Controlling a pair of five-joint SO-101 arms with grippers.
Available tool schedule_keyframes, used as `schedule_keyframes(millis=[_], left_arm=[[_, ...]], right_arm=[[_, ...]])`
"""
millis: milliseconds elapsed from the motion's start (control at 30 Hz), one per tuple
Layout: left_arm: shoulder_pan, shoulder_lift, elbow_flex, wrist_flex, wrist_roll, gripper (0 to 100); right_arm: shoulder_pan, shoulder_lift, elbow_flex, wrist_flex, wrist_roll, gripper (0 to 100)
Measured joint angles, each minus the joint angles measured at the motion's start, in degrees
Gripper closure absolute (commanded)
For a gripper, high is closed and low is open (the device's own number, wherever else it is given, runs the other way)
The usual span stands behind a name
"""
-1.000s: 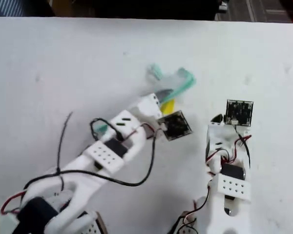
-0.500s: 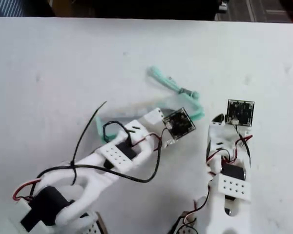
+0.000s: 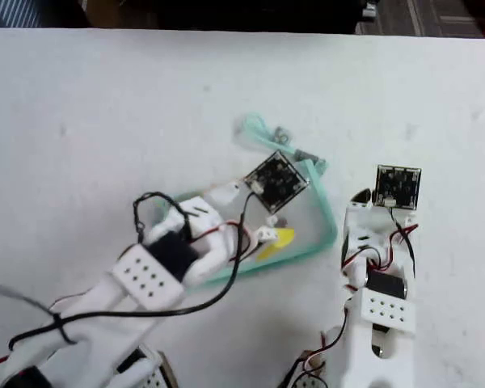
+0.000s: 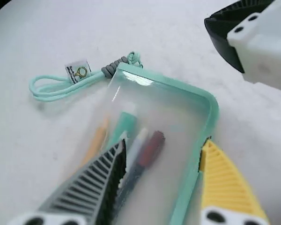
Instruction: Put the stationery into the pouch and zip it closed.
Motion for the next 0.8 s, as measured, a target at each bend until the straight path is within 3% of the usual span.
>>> schedule_keyframes(millis=[200, 433, 533, 667, 800], left_arm=[[-3.2, -11.0, -0.4, 10.4, -5.3, 76], [-29.0, -22.9, -0.4, 11.7, -7.7, 95], [-38.9, -23.6, 0.8, 11.7, -9.3, 97], [-45.8, -20.7, 4.8, 12.0, -13.9, 98], [-47.4, -11.3, 5.8, 12.0, -14.3, 98]], right_arm=[[0.0, 0.0, 0.0, 0.0, 0.0, 98.2], [0.1, 0.0, 0.0, 0.0, 0.0, 98.2], [0.1, 0.0, 0.0, 0.0, 0.0, 98.2], [0.1, 0.0, 0.0, 0.0, 0.0, 98.2], [0.1, 0.0, 0.0, 0.0, 0.0, 98.1]])
